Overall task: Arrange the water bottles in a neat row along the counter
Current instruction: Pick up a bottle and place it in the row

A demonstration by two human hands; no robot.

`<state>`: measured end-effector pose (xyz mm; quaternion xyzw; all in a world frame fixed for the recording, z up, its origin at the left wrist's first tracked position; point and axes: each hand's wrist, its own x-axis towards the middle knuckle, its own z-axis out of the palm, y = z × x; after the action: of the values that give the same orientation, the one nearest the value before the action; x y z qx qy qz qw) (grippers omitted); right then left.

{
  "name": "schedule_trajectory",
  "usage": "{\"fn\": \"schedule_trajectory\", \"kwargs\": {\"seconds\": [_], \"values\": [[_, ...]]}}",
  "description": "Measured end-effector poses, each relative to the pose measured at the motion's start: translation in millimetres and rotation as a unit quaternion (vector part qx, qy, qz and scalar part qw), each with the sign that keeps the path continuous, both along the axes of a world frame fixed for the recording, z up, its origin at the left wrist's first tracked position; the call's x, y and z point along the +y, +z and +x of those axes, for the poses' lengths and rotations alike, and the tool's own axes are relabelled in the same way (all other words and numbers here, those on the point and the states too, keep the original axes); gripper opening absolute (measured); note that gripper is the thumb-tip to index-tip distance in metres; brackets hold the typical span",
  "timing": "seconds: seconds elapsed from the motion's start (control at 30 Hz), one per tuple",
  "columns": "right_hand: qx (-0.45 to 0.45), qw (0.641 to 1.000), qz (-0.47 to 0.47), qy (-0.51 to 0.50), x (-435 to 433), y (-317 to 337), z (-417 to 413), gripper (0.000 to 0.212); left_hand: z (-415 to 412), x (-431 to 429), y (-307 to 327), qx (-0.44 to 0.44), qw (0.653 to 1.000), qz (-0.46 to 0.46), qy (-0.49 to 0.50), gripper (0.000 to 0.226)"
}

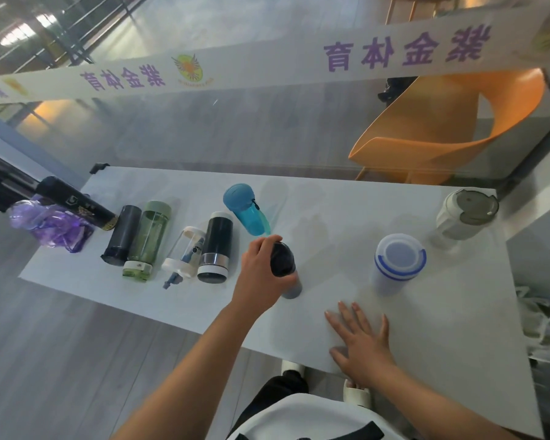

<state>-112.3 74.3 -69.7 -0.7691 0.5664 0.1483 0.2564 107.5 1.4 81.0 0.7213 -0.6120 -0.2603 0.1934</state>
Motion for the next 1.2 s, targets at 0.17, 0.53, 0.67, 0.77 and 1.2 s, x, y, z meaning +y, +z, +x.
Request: {"fn": "schedule_trajectory", "kwargs": {"seconds": [0.17,0.53,0.67,0.77,1.2], "values": [[-0.013,1.000,-0.020,-0.002,0.1,-8.5,-0.3,0.079,6.0,9.0,-2.9,0.027,1.000,0.003,-0.014,0.077],[-0.049,0.998,-0.002,-0.051,17.2,21.0,32.8,0.073,42.4,67.1,-1.3,0.030,0.997,-0.004,0.069,0.075],[-0.073,0.995,-0.042,-0.054,33.0,29.6,71.0,0.074,90.1,105.0,-42.4,-0.005,0.994,0.028,0.103,0.075],[-0.079,0.994,-0.062,-0.050,44.8,40.5,112.3,0.071,135.2,128.7,-69.4,-0.018,0.992,0.063,0.111,0.079],[-0.156,0.960,-0.057,-0.223,64.2,71.8,288.0,0.072,306.4,175.4,-96.6,0.014,0.992,0.101,0.077,0.082]]}}
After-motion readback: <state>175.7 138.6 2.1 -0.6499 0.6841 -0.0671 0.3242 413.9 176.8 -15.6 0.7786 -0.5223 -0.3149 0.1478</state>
